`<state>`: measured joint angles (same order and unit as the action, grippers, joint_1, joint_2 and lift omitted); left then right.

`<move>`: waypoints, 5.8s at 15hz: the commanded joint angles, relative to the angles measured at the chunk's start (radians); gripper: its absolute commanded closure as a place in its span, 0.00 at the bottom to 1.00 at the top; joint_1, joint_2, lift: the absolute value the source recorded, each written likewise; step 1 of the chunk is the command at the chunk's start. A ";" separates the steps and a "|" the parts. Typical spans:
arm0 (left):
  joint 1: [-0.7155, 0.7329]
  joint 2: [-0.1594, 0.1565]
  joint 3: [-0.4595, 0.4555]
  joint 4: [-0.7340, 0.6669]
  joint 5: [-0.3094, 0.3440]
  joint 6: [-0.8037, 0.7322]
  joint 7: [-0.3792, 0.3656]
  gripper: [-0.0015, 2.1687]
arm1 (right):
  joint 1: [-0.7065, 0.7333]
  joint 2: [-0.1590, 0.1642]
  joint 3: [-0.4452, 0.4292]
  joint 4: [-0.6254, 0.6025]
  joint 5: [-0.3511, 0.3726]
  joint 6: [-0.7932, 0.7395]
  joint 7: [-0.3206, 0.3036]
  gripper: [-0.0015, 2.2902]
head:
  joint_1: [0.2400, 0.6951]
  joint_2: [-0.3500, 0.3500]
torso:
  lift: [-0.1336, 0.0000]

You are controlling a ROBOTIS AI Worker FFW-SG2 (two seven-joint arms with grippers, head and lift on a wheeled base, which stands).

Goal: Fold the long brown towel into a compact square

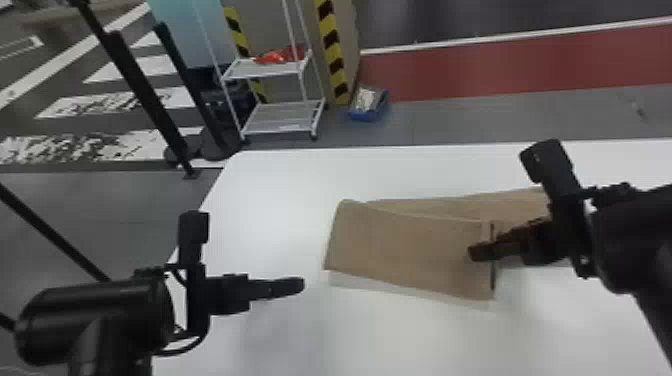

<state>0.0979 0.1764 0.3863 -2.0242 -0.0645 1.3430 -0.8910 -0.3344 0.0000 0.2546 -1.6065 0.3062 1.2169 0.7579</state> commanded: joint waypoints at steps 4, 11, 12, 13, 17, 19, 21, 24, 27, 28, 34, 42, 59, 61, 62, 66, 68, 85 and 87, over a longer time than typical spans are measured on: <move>0.006 0.000 0.009 -0.030 0.008 0.006 -0.003 0.05 | 0.002 0.001 -0.002 0.005 -0.001 -0.009 0.001 0.26 | 1.00 0.93 | 0.07; 0.014 -0.002 0.011 -0.042 0.009 0.006 -0.003 0.05 | 0.008 0.001 -0.002 0.005 -0.001 -0.021 0.003 0.32 | 1.00 0.92 | 0.07; 0.016 -0.002 0.011 -0.042 0.009 0.006 -0.003 0.05 | 0.008 0.001 -0.003 0.004 -0.002 -0.021 0.001 0.32 | 1.00 0.93 | 0.07; 0.017 -0.002 0.011 -0.042 0.009 0.006 -0.003 0.05 | 0.008 0.001 -0.006 0.000 -0.007 -0.024 0.001 0.32 | 1.00 0.93 | 0.07; 0.019 -0.002 0.011 -0.042 0.009 0.006 -0.003 0.05 | 0.008 0.001 -0.008 -0.003 -0.012 -0.036 -0.002 0.32 | 1.00 0.93 | 0.07; 0.019 -0.002 0.011 -0.042 0.009 0.006 -0.003 0.05 | 0.008 0.001 -0.006 0.002 -0.012 -0.039 -0.002 0.35 | 1.00 0.93 | 0.07; 0.020 -0.002 0.011 -0.042 0.009 0.006 -0.003 0.05 | 0.008 0.001 -0.006 0.004 -0.012 -0.049 -0.002 0.41 | 1.00 0.93 | 0.07; 0.020 -0.002 0.011 -0.041 0.009 0.006 -0.002 0.05 | 0.008 0.001 -0.006 0.004 -0.018 -0.055 -0.002 0.41 | 1.00 0.93 | 0.07; 0.020 -0.002 0.011 -0.036 0.009 0.006 -0.002 0.05 | 0.008 0.001 -0.034 -0.006 -0.081 -0.113 -0.002 0.41 | 1.00 0.93 | 0.07; 0.020 -0.002 0.011 -0.039 0.009 0.006 -0.003 0.05 | 0.008 0.001 -0.044 -0.013 -0.093 -0.119 -0.002 0.41 | 1.00 0.94 | 0.07; 0.025 0.003 0.026 -0.034 0.020 0.003 -0.002 0.05 | -0.002 0.001 -0.153 -0.029 -0.127 -0.128 -0.023 0.41 | 1.00 0.92 | 0.07; 0.029 0.015 0.025 -0.031 0.029 0.003 -0.002 0.05 | -0.029 0.001 -0.244 -0.041 -0.136 -0.055 -0.023 0.34 | 1.00 0.82 | 0.07; 0.049 0.017 0.036 -0.033 0.032 0.003 -0.008 0.05 | -0.037 0.001 -0.058 0.152 -0.084 -0.236 -0.048 0.26 | 1.00 0.93 | 0.07; 0.051 0.017 0.036 -0.031 0.032 0.000 -0.008 0.05 | -0.037 0.001 -0.057 0.152 -0.084 -0.242 -0.048 0.31 | 1.00 0.93 | 0.07; 0.051 0.017 0.036 -0.031 0.032 0.000 -0.006 0.05 | -0.037 0.001 -0.057 0.152 -0.084 -0.245 -0.048 0.32 | 1.00 0.93 | 0.07; 0.051 0.017 0.036 -0.028 0.032 0.000 -0.006 0.05 | -0.037 0.001 -0.058 0.151 -0.082 -0.245 -0.048 0.50 | 1.00 0.93 | 0.07; 0.051 0.017 0.037 -0.027 0.032 -0.003 -0.006 0.05 | -0.037 0.001 -0.061 0.149 -0.084 -0.245 -0.046 0.50 | 1.00 0.93 | 0.07; 0.045 0.032 0.062 -0.027 0.054 -0.003 -0.006 0.05 | -0.017 0.001 -0.186 0.016 -0.176 -0.214 -0.038 0.57 | 1.00 0.91 | 0.07; 0.045 0.038 0.063 -0.030 0.057 0.000 -0.008 0.05 | -0.020 0.001 -0.222 -0.058 -0.193 -0.153 -0.035 0.57 | 1.00 0.91 | 0.07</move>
<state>0.1429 0.2101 0.4481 -2.0526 -0.0099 1.3410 -0.8985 -0.3520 0.0000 0.0593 -1.6177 0.1266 1.0207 0.7219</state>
